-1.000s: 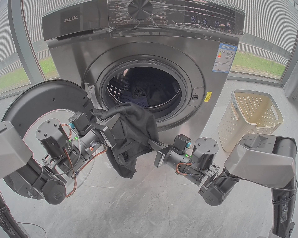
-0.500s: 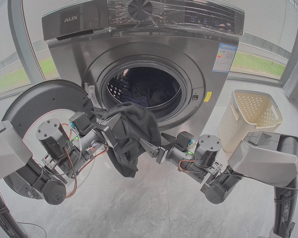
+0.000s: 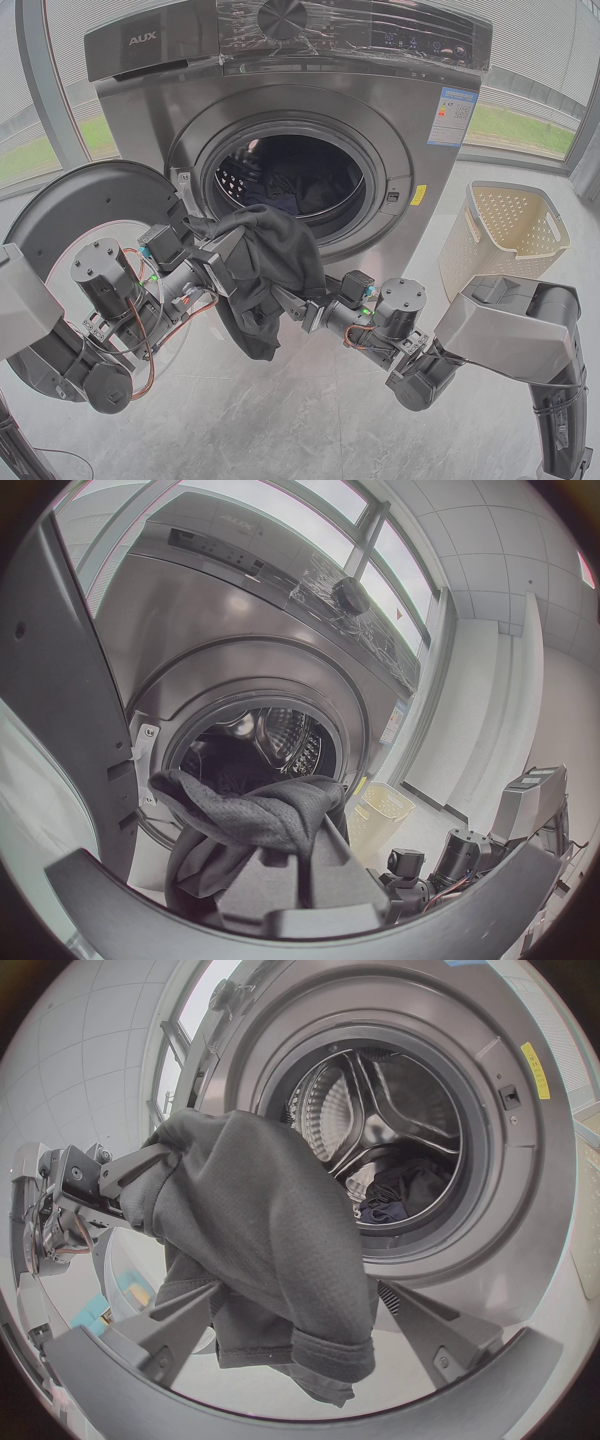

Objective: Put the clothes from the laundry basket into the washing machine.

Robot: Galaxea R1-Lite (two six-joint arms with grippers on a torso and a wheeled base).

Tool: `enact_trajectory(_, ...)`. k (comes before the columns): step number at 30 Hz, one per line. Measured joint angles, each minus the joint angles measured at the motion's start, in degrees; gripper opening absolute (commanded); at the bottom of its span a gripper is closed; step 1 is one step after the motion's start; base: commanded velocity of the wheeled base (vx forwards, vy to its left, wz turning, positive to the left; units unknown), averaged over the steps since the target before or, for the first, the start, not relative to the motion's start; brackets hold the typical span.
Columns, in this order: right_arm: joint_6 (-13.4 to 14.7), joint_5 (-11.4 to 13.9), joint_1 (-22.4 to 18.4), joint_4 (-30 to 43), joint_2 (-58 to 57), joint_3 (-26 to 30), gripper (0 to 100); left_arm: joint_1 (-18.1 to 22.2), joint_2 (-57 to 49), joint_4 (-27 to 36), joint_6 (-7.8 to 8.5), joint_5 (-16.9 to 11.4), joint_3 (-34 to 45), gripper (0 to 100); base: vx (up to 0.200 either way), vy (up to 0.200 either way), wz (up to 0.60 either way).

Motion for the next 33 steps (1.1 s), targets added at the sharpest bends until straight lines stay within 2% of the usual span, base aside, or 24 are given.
enact_trajectory(12, -0.02, -0.11, 0.80, -1.45, -2.54, 1.27, 0, 0.68, 0.57, 0.00, -0.11, 0.00, 0.17, 0, 0.000, 0.000, 0.00)
enact_trajectory(19, 0.05, -1.50, 2.21, -1.04, -7.89, 6.75, 0, 0.68, 0.74, 0.00, -2.41, 0.00, 0.35, 0, 0.000, 0.000, 0.00)
enact_trajectory(20, 0.16, -1.63, 2.55, -1.04, -9.03, 8.13, 0, 0.63, 0.77, 0.00, -2.61, 0.00, 0.50, 100, 0.000, 0.000, 0.00)
enact_trajectory(28, 2.44, -1.96, 5.60, -1.43, -17.48, 17.97, 0, -0.22, 1.26, 0.00, -2.96, -1.71, 4.33, 100, 0.000, 0.000, 0.00)
enact_trajectory(33, 5.40, -2.10, 6.77, -1.50, -22.66, 20.35, 0, -0.59, 2.21, -0.02, -2.72, -2.24, 6.53, 100, 0.000, 0.000, 0.00)
